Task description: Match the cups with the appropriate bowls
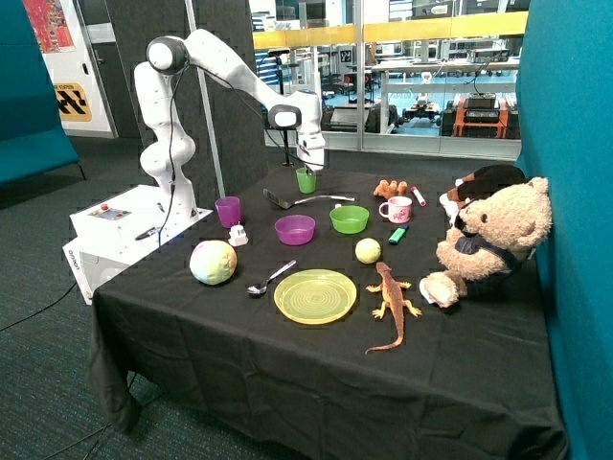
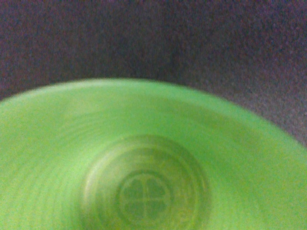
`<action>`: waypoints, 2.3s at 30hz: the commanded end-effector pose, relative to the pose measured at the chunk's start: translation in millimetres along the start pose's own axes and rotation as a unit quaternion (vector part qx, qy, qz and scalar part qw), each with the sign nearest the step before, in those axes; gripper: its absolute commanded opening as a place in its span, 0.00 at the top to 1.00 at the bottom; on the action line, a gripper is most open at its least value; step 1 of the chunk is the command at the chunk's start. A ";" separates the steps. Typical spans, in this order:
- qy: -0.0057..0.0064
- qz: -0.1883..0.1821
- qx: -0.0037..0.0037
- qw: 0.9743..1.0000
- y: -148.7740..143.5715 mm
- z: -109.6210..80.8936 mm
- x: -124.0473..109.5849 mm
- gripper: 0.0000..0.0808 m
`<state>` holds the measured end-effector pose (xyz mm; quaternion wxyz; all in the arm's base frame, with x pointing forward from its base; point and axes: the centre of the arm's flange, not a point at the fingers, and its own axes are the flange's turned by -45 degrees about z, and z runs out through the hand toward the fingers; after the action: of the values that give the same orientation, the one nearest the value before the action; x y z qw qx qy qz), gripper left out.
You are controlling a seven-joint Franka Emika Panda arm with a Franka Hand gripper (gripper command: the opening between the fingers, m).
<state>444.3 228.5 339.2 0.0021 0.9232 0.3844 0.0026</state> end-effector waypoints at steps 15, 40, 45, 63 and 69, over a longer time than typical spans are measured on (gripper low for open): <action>-0.002 -0.005 0.003 1.000 -2.4 5.5 -5.0 1.00; -0.002 0.003 0.003 1.000 -12.1 -0.1 -5.3 1.00; -0.002 0.007 0.003 1.000 -6.3 -3.2 -9.9 1.00; -0.002 0.012 0.003 1.000 15.1 -35.2 -9.8 1.00; -0.002 0.022 0.003 1.000 32.2 -51.2 -6.3 1.00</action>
<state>447.7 210.7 373.0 -0.0004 0.9284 0.3715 0.0022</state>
